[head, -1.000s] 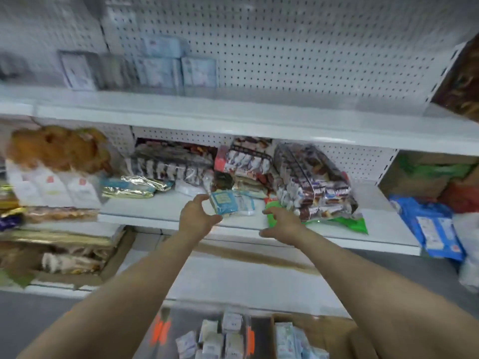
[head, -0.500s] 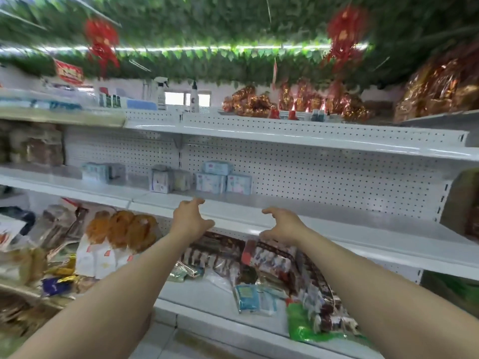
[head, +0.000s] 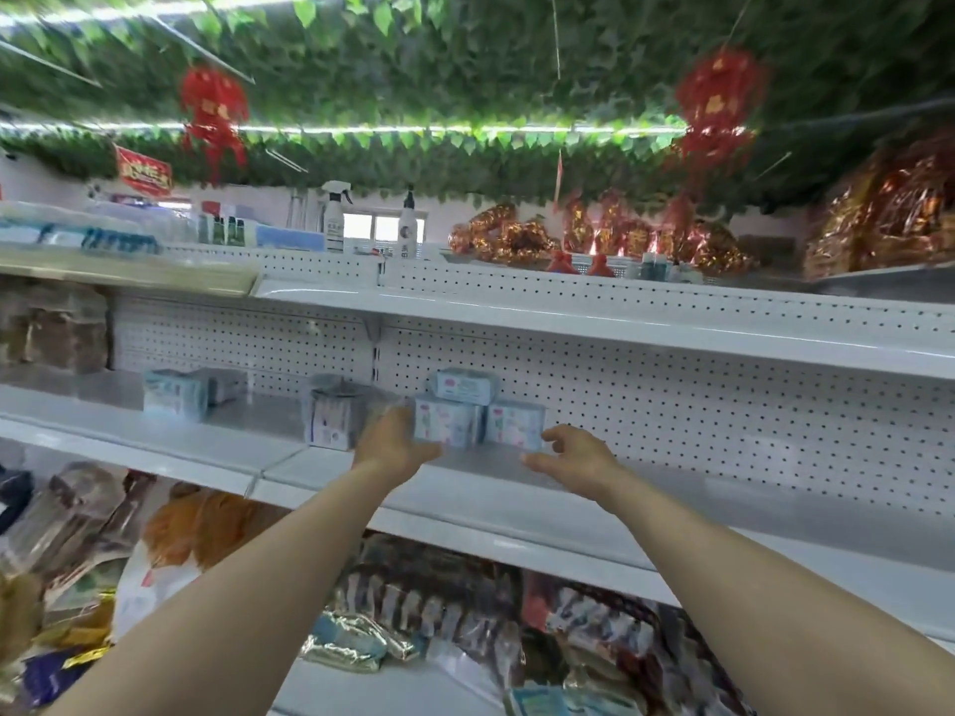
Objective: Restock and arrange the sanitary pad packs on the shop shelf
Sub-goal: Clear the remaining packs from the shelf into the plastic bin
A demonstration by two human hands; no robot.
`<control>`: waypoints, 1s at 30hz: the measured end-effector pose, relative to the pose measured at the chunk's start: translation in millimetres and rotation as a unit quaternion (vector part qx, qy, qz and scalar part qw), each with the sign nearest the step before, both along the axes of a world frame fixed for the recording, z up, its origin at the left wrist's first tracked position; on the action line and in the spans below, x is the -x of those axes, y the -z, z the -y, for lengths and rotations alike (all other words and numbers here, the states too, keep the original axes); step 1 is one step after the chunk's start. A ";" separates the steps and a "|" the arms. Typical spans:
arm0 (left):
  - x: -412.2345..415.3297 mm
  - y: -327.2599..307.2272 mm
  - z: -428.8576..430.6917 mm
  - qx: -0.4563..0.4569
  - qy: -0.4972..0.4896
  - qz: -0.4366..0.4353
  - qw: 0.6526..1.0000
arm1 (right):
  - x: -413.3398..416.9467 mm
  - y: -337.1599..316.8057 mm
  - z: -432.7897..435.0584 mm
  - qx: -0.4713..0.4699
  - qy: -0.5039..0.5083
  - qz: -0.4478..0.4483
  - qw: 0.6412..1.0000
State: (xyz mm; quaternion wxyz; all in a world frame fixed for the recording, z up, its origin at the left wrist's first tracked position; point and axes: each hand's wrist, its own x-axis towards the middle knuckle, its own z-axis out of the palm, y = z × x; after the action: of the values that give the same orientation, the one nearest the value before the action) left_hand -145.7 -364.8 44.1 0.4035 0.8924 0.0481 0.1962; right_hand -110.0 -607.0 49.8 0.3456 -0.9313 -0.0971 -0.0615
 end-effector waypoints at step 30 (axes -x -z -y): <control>-325.7 108.4 -53.6 0.294 0.124 0.049 0.947 | -271.7 -12.4 -125.1 -0.133 0.190 -0.071 0.970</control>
State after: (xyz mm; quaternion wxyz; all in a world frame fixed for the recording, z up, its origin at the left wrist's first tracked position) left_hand 180.0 -311.1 -64.3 0.6707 0.7226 -0.0274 0.1651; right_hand 161.7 -481.9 62.2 0.4541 -0.8805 0.1152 -0.0723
